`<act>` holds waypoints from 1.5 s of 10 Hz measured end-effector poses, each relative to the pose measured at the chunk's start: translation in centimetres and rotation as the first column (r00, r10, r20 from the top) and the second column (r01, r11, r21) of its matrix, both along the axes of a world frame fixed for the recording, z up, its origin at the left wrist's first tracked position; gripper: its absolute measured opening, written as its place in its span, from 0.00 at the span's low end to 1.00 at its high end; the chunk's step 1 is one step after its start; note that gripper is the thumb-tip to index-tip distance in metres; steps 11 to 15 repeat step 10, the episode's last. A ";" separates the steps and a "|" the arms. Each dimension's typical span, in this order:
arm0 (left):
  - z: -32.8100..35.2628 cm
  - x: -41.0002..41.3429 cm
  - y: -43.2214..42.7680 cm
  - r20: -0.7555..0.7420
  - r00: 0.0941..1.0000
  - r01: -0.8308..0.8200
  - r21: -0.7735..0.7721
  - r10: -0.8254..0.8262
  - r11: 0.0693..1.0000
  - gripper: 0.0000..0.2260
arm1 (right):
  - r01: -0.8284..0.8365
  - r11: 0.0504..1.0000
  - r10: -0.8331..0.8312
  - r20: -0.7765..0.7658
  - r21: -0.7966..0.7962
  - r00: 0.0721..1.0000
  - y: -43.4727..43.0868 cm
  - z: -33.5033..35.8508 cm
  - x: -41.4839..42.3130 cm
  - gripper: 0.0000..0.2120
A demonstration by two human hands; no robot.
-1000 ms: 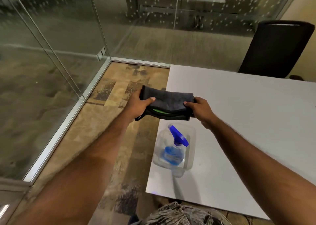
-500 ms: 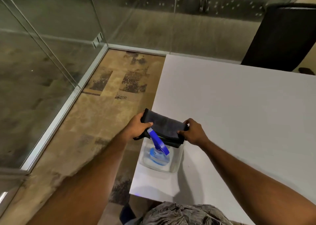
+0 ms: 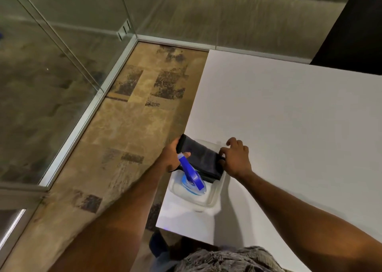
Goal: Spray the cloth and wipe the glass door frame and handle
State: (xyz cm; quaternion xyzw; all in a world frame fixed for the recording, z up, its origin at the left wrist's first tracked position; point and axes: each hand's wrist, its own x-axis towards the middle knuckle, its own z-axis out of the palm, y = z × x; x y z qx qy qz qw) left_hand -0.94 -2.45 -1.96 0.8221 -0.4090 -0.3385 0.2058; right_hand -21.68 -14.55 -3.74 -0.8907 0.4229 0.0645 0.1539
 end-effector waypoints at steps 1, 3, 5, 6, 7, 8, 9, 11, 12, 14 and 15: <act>0.1 -0.3 -0.1 0.097 0.995 0.004 0.012 -0.005 1.000 0.36 | -0.045 0.999 0.045 -0.030 0.011 0.999 -0.7 -0.3 0.7 0.12; 0.1 -0.6 -0.4 0.149 0.987 0.049 0.087 -0.062 0.995 0.37 | -0.085 0.996 0.090 -0.151 0.037 0.984 -0.9 -1.0 1.8 0.11; 0.6 -1.4 -0.2 0.005 0.998 -0.066 -0.032 0.066 0.997 0.35 | -0.085 0.996 0.078 -0.203 -0.030 0.976 -1.1 -1.6 2.3 0.09; 0.6 -1.4 -0.3 -0.012 0.997 -0.083 -0.018 0.082 0.996 0.35 | -0.079 0.996 0.069 -0.233 -0.034 0.970 -1.1 -2.0 2.7 0.09; 0.4 -1.4 -0.7 -0.002 0.996 -0.091 0.001 0.091 0.996 0.33 | -0.091 0.995 0.080 -0.261 -0.031 0.962 -1.1 -2.1 2.9 0.10; 0.0 -1.6 -0.9 -0.012 0.994 -0.106 0.007 0.106 0.994 0.33 | -0.120 0.991 0.102 -0.277 -0.052 0.955 -1.0 -2.1 2.6 0.11; 0.6 -1.5 -0.4 -0.080 0.988 -0.132 0.000 0.132 0.991 0.33 | -0.157 0.984 0.132 -0.241 -0.089 0.962 -1.0 -1.1 1.9 0.13; 1.6 -1.2 0.3 -0.162 0.965 -0.211 -0.027 0.204 0.977 0.32 | -0.171 0.978 0.158 -0.111 -0.118 0.981 -1.1 0.3 1.6 0.14; 1.6 -1.2 0.3 -0.162 0.965 -0.211 -0.027 0.204 0.977 0.32 | -0.171 0.978 0.158 -0.111 -0.118 0.981 -1.1 0.3 1.6 0.14; 1.6 -1.2 0.3 -0.162 0.965 -0.211 -0.027 0.204 0.977 0.32 | -0.171 0.978 0.158 -0.111 -0.118 0.981 -1.1 0.3 1.6 0.14; 1.6 -1.2 0.3 -0.162 0.965 -0.211 -0.027 0.204 0.977 0.32 | -0.171 0.978 0.158 -0.111 -0.118 0.981 -1.1 0.3 1.6 0.14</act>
